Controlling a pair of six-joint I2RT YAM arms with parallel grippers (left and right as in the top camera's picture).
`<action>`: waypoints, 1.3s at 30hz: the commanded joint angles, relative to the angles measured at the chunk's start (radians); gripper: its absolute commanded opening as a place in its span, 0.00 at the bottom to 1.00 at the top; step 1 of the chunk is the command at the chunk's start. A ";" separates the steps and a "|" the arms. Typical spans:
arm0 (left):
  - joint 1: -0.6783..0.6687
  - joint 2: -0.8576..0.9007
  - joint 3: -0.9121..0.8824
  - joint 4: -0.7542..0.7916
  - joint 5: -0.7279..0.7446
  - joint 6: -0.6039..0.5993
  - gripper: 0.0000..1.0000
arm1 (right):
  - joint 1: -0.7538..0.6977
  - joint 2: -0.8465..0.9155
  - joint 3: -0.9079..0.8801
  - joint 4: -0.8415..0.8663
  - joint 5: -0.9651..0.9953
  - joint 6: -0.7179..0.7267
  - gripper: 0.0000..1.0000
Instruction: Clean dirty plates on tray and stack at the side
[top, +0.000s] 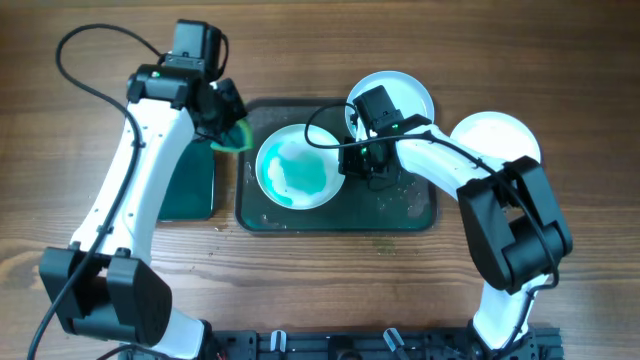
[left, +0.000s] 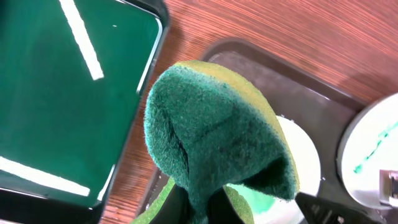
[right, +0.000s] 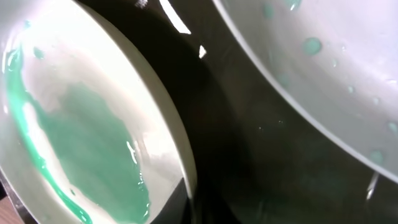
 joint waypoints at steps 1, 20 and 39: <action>0.006 0.005 0.007 0.005 0.012 0.019 0.04 | -0.003 0.028 0.006 0.010 -0.034 -0.018 0.07; 0.006 0.005 0.007 0.011 -0.007 0.019 0.04 | 0.233 -0.297 0.124 -0.240 0.834 -0.149 0.04; 0.006 0.005 0.007 0.011 -0.007 0.019 0.04 | 0.595 -0.340 0.124 -0.286 1.875 -0.216 0.04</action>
